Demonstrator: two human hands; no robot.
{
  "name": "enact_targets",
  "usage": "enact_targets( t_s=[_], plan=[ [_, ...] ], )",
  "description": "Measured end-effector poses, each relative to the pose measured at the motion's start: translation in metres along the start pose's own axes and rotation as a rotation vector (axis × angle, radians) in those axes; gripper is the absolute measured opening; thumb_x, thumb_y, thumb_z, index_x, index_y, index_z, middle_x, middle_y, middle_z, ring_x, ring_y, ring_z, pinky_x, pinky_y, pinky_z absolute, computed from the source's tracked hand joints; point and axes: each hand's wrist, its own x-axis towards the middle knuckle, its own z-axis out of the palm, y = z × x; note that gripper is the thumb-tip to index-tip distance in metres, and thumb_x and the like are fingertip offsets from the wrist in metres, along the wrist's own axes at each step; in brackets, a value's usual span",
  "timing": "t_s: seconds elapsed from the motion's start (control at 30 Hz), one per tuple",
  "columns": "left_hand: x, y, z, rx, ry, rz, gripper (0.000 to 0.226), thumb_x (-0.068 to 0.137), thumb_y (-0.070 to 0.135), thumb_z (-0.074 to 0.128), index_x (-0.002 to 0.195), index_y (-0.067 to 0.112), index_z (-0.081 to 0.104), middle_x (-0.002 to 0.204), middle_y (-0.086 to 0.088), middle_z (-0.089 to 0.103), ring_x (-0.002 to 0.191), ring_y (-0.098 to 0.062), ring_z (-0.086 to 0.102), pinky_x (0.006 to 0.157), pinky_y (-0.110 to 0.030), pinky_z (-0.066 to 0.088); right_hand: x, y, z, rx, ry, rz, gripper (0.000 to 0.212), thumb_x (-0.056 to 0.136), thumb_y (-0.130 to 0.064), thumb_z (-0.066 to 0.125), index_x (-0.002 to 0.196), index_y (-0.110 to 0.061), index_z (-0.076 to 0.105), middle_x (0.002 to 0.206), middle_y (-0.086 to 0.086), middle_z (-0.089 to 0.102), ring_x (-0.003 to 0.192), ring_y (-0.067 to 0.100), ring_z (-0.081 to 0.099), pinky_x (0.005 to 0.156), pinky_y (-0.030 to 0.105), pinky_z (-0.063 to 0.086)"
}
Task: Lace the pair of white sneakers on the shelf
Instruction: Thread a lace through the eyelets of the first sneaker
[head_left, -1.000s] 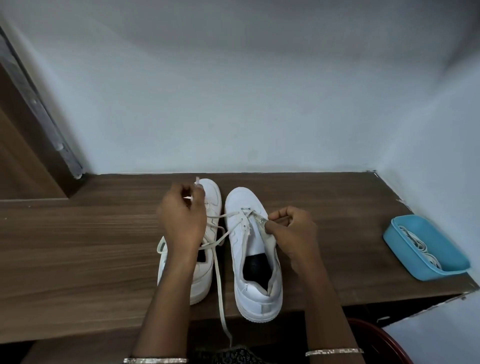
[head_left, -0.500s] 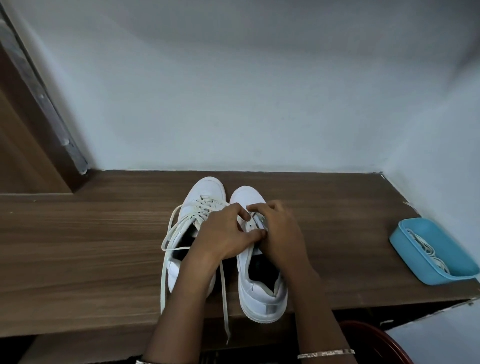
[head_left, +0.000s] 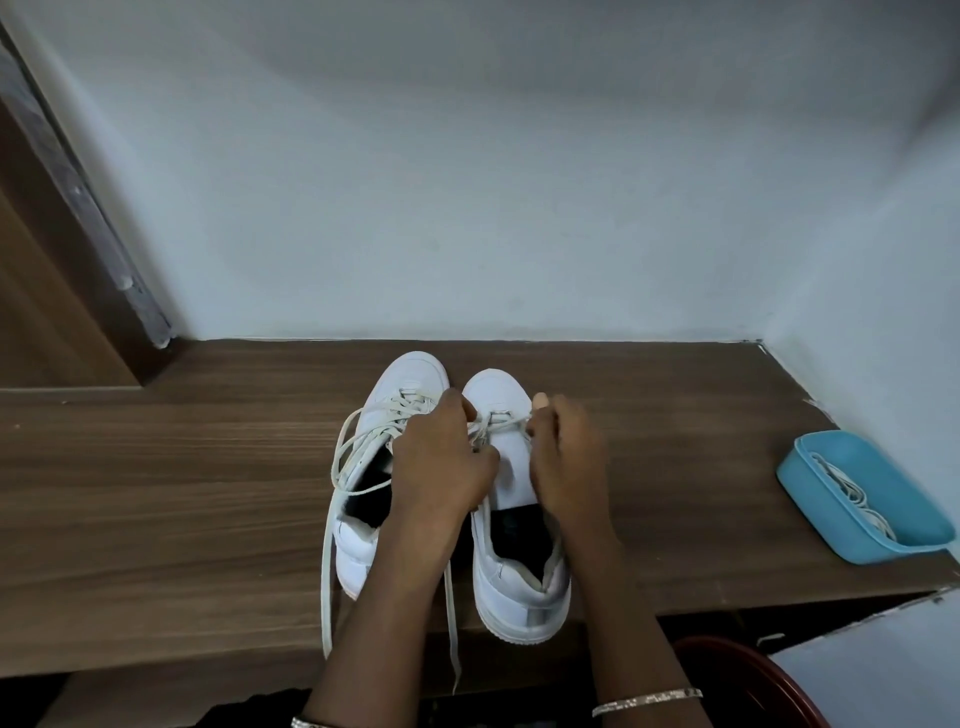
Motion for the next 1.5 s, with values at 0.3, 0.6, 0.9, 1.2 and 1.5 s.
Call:
enact_targets(
  t_s=[0.3,0.6,0.9,1.2,1.5],
  plan=[
    [0.000,-0.005,0.002,-0.028,0.013,-0.075,0.028,0.072,0.032,0.058,0.099,0.028,0.059,0.074,0.000,0.068,0.070,-0.025,0.068,0.070,-0.039,0.058,0.020,0.009,-0.056,1.286,0.126,0.844,0.022,0.094,-0.036,0.066,0.083,-0.020,0.055,0.088,0.000,0.071,0.073,0.014,0.062,0.067,0.030,0.049],
    [0.002,-0.003,-0.002,-0.044,-0.048,-0.094,0.020,0.073,0.028,0.058,0.090,0.026,0.069,0.066,-0.001,0.069,0.068,-0.025,0.069,0.072,-0.040,0.060,0.016,0.032,-0.055,0.360,0.181,0.623,0.026,0.085,-0.018,0.075,0.107,-0.018,0.062,0.107,0.004,0.067,0.090,0.016,0.062,0.082,0.038,0.053],
    [0.002,-0.004,-0.007,-0.055,-0.088,-0.102,0.019,0.076,0.030,0.062,0.092,0.032,0.070,0.056,0.005,0.069,0.055,-0.011,0.069,0.069,-0.037,0.060,0.002,-0.024,-0.020,-0.341,-0.278,-0.172,0.028,0.083,-0.040,0.064,0.111,-0.038,0.070,0.123,-0.015,0.055,0.121,0.016,0.046,0.098,0.040,0.037],
    [-0.001,-0.005,-0.011,-0.100,-0.105,-0.127,0.030,0.074,0.025,0.062,0.103,0.036,0.064,0.058,0.009,0.070,0.062,-0.014,0.071,0.071,-0.039,0.060,0.002,-0.011,-0.012,0.055,-0.034,-0.006,0.005,0.081,-0.029,0.080,0.079,-0.028,0.076,0.090,-0.012,0.071,0.093,0.013,0.064,0.081,0.039,0.052],
    [-0.001,-0.002,-0.008,-0.075,-0.085,-0.126,0.018,0.080,0.032,0.063,0.098,0.034,0.066,0.055,0.008,0.068,0.057,-0.007,0.068,0.072,-0.035,0.059,0.020,0.019,-0.048,0.793,0.234,0.820,0.009,0.083,-0.009,0.077,0.077,-0.015,0.073,0.080,0.004,0.072,0.074,0.018,0.065,0.067,0.032,0.054]
  ],
)
